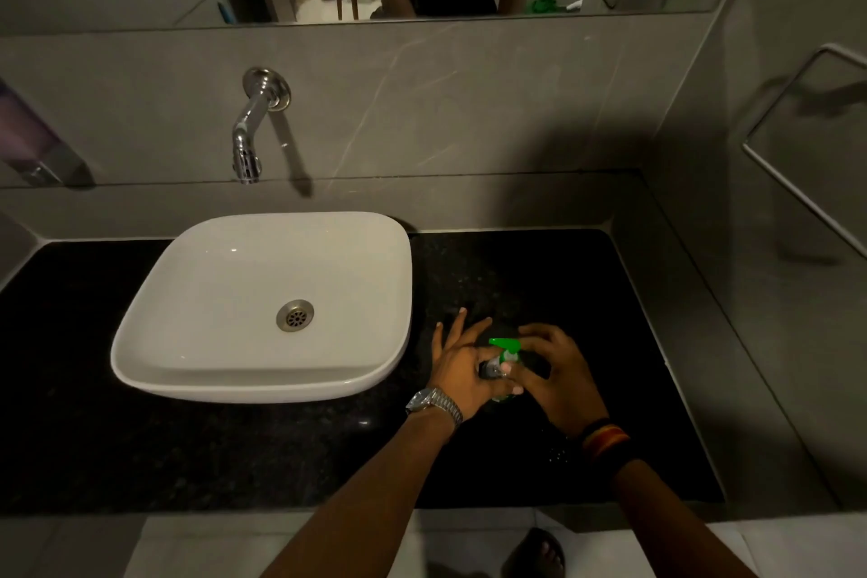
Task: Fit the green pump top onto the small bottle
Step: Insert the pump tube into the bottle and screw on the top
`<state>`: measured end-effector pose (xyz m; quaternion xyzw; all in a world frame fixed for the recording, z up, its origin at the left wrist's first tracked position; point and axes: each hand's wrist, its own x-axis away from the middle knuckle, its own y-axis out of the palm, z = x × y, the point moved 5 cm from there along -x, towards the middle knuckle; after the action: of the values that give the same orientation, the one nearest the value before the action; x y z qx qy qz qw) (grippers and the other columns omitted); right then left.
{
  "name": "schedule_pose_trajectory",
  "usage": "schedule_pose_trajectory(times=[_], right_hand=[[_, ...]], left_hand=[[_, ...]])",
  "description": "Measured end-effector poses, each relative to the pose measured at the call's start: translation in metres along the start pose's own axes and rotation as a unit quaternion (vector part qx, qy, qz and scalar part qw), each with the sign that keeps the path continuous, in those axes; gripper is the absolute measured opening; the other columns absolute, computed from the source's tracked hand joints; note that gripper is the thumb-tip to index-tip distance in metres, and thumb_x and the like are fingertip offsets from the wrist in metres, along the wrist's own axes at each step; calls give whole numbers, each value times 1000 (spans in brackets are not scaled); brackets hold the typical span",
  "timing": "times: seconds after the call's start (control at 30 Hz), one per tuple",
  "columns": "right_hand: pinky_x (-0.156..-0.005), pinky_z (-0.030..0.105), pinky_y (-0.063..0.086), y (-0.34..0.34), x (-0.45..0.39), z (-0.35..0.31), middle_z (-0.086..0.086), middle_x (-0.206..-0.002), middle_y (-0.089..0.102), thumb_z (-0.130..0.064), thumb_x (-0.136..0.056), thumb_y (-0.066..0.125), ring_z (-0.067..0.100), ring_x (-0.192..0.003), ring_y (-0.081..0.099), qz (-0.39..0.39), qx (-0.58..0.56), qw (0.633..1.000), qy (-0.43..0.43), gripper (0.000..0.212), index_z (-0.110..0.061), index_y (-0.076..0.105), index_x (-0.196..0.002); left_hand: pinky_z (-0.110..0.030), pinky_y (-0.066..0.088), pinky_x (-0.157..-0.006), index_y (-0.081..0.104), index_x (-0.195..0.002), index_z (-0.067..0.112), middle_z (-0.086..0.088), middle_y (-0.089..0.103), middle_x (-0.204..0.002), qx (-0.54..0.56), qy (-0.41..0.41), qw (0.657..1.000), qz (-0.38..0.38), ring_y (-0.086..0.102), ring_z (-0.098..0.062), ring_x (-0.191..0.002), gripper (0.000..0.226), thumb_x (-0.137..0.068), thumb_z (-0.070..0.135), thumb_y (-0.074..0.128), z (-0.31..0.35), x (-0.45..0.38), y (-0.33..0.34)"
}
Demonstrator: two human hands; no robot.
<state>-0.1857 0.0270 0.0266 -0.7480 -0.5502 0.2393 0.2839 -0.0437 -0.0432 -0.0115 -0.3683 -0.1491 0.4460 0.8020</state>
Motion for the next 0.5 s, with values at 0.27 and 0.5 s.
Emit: schedule_pose_trajectory(times=[0.27,0.5], right_hand=[[-82,33,51,1,-4,-3,-3,-99,56,-46,-65,86,15,-94,57,26,17,996,83,42,-20,64,-89],[-82,37,54,0,-3,1,4,-101,61,-36,-68,88,21,-95,61,24,-33,996,81,37,-13,66,-88]], left_hand=[[-50,-12,-118,71,-116,39,3,39,-156,-27,3,999,-16,2,-22,-152,54,-68,63,72,3,0,-2],[-46,-17,-117,70,-117,41,5,38,-156,-9,-2,1000,-7,-4,-9,-147,55,-67,64,75,3,1,-1]])
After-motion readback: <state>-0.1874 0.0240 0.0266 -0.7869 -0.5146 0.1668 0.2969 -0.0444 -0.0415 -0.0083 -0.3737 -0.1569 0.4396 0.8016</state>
